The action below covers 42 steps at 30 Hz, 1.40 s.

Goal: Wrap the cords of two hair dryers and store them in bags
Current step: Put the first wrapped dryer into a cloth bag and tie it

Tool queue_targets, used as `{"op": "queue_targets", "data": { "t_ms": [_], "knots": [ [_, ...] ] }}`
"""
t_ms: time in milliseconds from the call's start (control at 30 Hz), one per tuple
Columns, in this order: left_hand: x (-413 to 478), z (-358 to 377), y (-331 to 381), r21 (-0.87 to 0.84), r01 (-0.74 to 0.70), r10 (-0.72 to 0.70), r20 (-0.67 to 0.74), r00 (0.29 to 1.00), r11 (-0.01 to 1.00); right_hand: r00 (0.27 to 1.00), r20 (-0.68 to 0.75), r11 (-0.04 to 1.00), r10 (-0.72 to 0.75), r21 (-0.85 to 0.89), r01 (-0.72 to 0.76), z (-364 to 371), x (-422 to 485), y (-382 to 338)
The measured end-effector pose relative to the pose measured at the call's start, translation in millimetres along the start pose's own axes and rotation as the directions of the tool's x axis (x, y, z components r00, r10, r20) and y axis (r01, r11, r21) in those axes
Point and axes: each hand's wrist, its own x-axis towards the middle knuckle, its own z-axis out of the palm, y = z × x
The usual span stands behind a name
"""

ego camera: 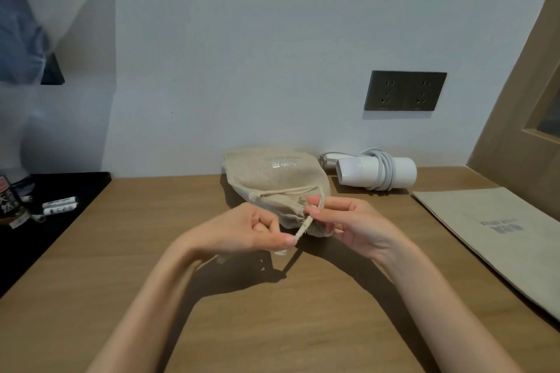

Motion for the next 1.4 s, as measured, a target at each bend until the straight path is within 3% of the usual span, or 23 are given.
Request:
{"op": "queue_targets", "data": {
  "t_ms": [67,133,233,300,400,500,567,900,1000,1133,1400],
  "knots": [
    [2,1,-5,0.068,0.029,-0.029,0.002,1.000,0.997,0.994,-0.030,0.982,-0.104,-0.158,0.098,-1,-2,2],
    [10,6,-9,0.152,-0.032,0.058,-0.170,0.984,0.988,0.978,-0.035,0.938,-0.206,-0.294,0.187,-2,-4,3],
    [21,14,-10,0.396,-0.130,0.320,-0.465,0.826,0.909,0.962,-0.016,0.895,-0.272,-0.371,0.247,-4,-5,1],
    [25,20,-13,0.492,-0.110,0.366,-0.462,0.807,0.864,0.954,0.015,0.861,-0.301,-0.427,0.278,-4,-6,0],
    [29,32,-18,0.518,-0.046,0.294,-0.407,0.865,0.854,0.942,0.064,0.794,-0.328,-0.522,0.312,-4,-7,1],
    [32,37,-22,0.536,-0.030,0.291,-0.410,0.864,0.843,0.905,0.010,0.634,-0.426,-0.711,0.306,-2,-3,6],
    [33,38,-21,0.518,-0.017,0.290,-0.450,0.845,0.855,0.879,-0.024,0.587,-0.477,-0.753,0.298,0,-2,9],
    [37,40,-20,0.194,0.058,0.062,-0.559,0.827,0.979,0.774,-0.079,0.624,-0.628,-0.646,0.440,16,8,27],
    [39,34,-27,0.081,0.007,0.033,-0.489,0.872,0.997,0.805,-0.129,0.733,-0.579,-0.513,0.446,15,11,29],
    [39,31,-33,0.088,-0.034,0.069,-0.430,0.900,0.996,0.848,-0.140,0.817,-0.510,-0.388,0.427,12,11,27],
    [37,32,-31,0.065,-0.077,0.098,-0.435,0.895,0.995,0.892,-0.127,0.864,-0.433,-0.342,0.370,7,12,25]
  ]
}}
